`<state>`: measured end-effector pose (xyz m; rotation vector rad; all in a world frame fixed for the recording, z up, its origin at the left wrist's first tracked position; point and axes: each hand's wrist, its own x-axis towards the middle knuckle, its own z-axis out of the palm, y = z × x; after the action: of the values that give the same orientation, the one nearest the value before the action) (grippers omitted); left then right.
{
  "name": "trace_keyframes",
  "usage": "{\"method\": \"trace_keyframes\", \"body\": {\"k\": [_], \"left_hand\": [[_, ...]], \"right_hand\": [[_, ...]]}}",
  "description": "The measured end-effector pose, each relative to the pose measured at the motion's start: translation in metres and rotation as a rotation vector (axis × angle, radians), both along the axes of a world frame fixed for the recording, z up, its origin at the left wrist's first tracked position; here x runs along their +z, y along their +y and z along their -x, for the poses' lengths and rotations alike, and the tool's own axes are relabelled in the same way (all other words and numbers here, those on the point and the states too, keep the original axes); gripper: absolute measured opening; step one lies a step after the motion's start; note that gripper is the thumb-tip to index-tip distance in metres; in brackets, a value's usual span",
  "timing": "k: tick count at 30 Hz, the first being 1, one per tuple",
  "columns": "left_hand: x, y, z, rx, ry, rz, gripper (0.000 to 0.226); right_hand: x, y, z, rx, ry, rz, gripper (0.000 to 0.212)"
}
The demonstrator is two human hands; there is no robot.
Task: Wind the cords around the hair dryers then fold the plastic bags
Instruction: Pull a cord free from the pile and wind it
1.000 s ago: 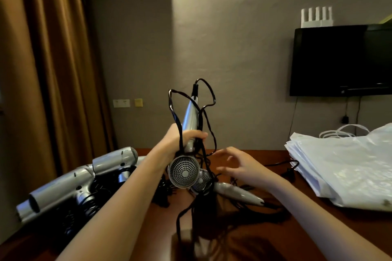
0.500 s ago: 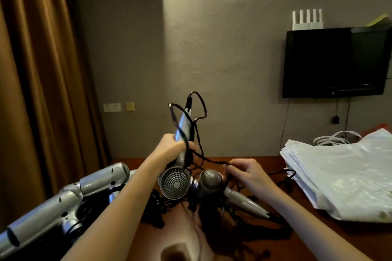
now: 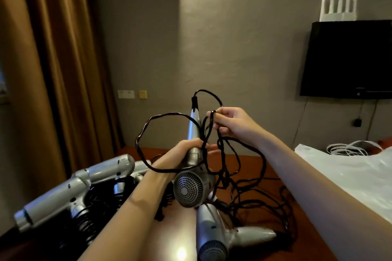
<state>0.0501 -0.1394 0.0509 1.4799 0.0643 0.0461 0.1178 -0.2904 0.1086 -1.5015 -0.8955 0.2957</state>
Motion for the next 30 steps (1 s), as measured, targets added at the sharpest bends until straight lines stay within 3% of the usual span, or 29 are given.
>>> {"method": "trace_keyframes", "body": {"k": [2,7,9,14,16,18,22,27,30], "left_hand": [[0.008,0.005,0.007,0.027,-0.021,0.003,0.013],[0.017,0.019,0.016,0.11,-0.07,-0.092,0.078],[0.009,0.03,0.017,0.132,-0.09,-0.074,0.073],[-0.009,0.048,0.019,0.098,-0.043,0.027,0.067],[-0.008,0.055,0.02,0.086,-0.048,-0.001,0.053],[-0.005,0.063,0.024,0.13,-0.061,-0.036,0.028],[-0.002,0.075,0.034,0.252,-0.078,-0.108,0.025],[-0.004,0.083,0.041,0.319,-0.032,-0.129,0.016],[-0.007,0.079,0.03,0.391,-0.062,-0.125,0.039]], "right_hand": [[0.007,0.016,0.007,0.093,0.109,-0.063,0.015],[-0.005,0.026,0.009,0.05,0.169,-0.189,0.007],[-0.028,0.021,0.009,0.012,0.082,-0.114,0.004],[-0.085,0.041,0.018,-0.188,-0.129,-0.028,0.032],[-0.098,0.049,0.019,-0.27,-0.276,0.02,0.039],[-0.104,0.052,0.018,-0.291,-0.37,0.075,0.028],[-0.09,0.047,0.016,-0.127,-0.264,0.049,0.012],[-0.069,0.014,0.007,-0.082,-0.253,0.391,0.048],[-0.056,0.002,0.002,-0.21,-0.241,0.398,0.037]]}}
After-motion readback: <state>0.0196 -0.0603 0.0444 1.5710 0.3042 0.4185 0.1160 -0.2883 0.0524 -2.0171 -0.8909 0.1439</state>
